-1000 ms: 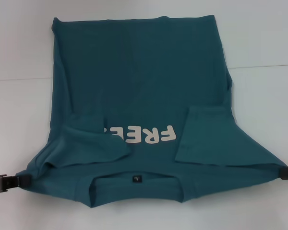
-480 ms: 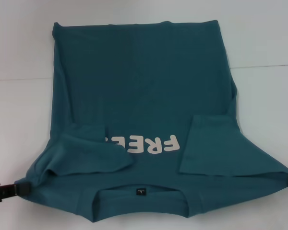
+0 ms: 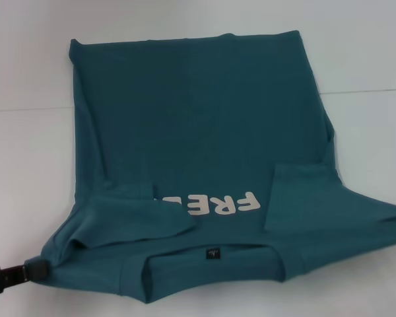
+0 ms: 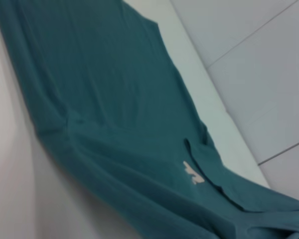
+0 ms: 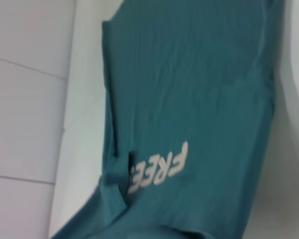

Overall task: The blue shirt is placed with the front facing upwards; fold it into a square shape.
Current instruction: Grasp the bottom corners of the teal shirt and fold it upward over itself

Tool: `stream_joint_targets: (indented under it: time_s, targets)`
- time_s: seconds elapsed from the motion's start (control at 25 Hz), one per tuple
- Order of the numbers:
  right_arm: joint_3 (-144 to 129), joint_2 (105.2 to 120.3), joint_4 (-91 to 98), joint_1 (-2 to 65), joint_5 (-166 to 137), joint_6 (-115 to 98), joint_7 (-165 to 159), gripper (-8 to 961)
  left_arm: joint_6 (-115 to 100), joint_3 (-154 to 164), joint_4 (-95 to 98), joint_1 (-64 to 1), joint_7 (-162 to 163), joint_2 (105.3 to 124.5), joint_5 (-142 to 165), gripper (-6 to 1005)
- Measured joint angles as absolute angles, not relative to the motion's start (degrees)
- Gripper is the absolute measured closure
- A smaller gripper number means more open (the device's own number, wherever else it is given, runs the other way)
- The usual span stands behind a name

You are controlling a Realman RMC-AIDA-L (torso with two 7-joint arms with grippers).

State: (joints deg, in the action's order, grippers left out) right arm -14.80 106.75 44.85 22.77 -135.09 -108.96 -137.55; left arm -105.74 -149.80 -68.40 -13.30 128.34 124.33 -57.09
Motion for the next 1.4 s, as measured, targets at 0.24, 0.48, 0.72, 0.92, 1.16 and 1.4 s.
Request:
stream_joint_targets:
  time_s: [0.24,0.48,0.72,0.92,1.16,1.4]
  targets:
    - [-12.53,106.79,43.93,24.29,-132.40,-107.02,-137.88,927,-103.69,-150.19,-65.45,-15.74,128.41,123.88,-58.30,906]
    - [-12.59,107.13,41.74,26.37,-128.53,-101.47,-139.03,926,-99.30,-149.95,-60.91,-20.76,127.90,122.77,-58.02,904]
    - [-12.44,106.70,38.70,29.40,-126.22,-95.64,-139.19,926,-90.79,-150.09,-51.47,-28.52,126.92,117.92,-58.20,902]
    - [-12.81,106.75,36.94,31.02,-121.47,-89.00,-139.51,926,-82.90,-149.94,-47.92,-32.53,125.58,116.56,-58.26,901]
    - [-13.26,108.00,34.32,33.20,-118.17,-81.16,-138.21,926,-74.53,-149.85,-43.07,-36.79,121.50,116.91,-58.31,899]
    - [-13.45,108.52,32.66,35.51,-117.34,-75.73,-136.48,926,-69.33,-149.75,-42.69,-38.57,116.99,117.36,-61.52,897]
